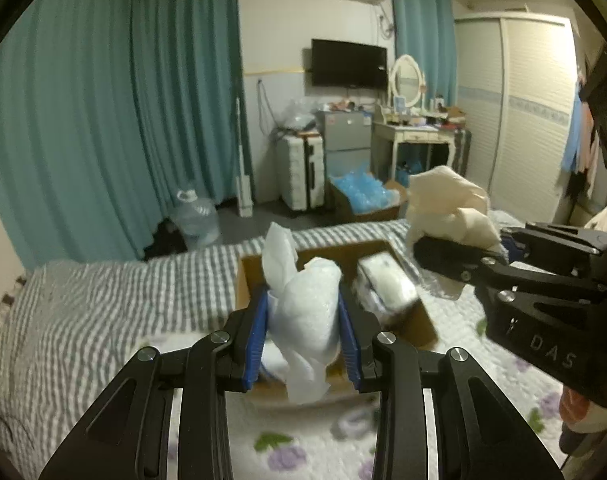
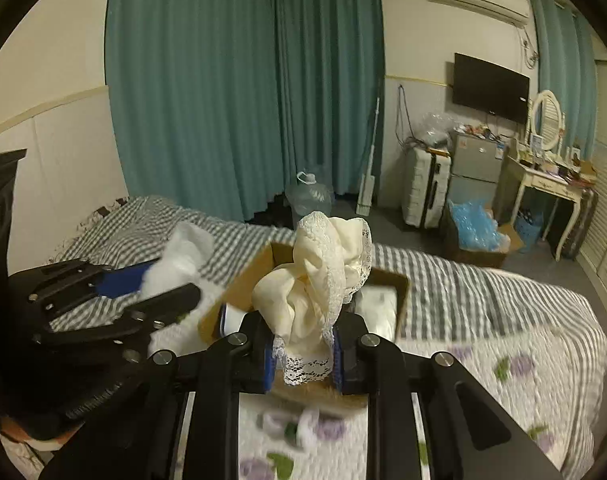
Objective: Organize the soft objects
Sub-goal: 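Carry both cloths over the box and open both tools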
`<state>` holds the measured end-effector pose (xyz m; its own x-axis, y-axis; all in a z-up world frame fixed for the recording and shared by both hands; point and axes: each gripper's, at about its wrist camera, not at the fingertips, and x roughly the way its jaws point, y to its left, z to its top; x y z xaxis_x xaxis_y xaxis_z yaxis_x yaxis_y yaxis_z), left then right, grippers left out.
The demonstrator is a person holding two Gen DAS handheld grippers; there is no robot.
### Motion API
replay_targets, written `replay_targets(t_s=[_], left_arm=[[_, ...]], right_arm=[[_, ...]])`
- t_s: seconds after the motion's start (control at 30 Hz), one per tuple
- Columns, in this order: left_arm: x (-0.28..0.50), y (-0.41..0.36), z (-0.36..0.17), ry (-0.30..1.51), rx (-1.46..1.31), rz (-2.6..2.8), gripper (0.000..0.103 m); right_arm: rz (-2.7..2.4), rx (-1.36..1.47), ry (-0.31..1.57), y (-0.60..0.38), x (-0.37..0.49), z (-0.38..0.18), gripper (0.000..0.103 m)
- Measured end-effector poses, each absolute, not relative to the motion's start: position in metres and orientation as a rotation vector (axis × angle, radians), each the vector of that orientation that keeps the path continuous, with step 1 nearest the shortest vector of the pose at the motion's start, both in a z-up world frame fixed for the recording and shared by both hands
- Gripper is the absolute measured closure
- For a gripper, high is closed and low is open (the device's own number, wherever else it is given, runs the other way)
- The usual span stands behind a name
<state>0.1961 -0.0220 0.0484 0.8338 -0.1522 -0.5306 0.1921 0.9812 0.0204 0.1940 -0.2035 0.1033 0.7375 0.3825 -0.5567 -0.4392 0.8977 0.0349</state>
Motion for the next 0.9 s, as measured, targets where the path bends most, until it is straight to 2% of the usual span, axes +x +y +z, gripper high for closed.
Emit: replay_targets(t_s=[0.4,0.47,0.5,0.53,0.6,0.63,0.67,0.8,0.9], left_arm=[[0.295,-0.017,-0.025,0.629,0.093,-0.211,0.067],[0.301,-0.015,-0.033,0.630,0.081,-0.227,0.059],[0.304,-0.016,-0.037,0.631,0.084,-0.227,0.048],[0.305,-0.016,-0.039,0.627,0.087,-0.223,0.032],[0.306,-0.017,-0.041,0.605,0.094,-0.203,0.020],[0.306,-0.017,-0.040,0.594,0.093,-0.196,0.020],[0.305,-0.017,-0.038,0.582,0.089,-0.188,0.020],[0.298,-0.019,-0.031,0.574,0.102,-0.169,0.020],[0.283,-0.018,-0.017,0.553,0.089,-0.157,0.020]], right_arm=[[0.498,-0.017,0.705,-0.189,0.308,0.035,0.083],[0.500,-0.013,0.722,-0.188,0.321,0.023,0.080],[0.497,-0.010,0.723,-0.189,0.325,0.019,0.078],[0.483,-0.008,0.717,-0.190,0.329,0.016,0.069],[0.462,0.000,0.714,-0.192,0.335,0.011,0.048],[0.444,0.009,0.713,-0.195,0.336,0.009,0.028],[0.433,0.017,0.711,-0.197,0.338,0.008,0.020],[0.409,0.040,0.691,-0.210,0.331,0.018,0.019],[0.376,0.029,0.659,-0.218,0.315,0.036,0.014]])
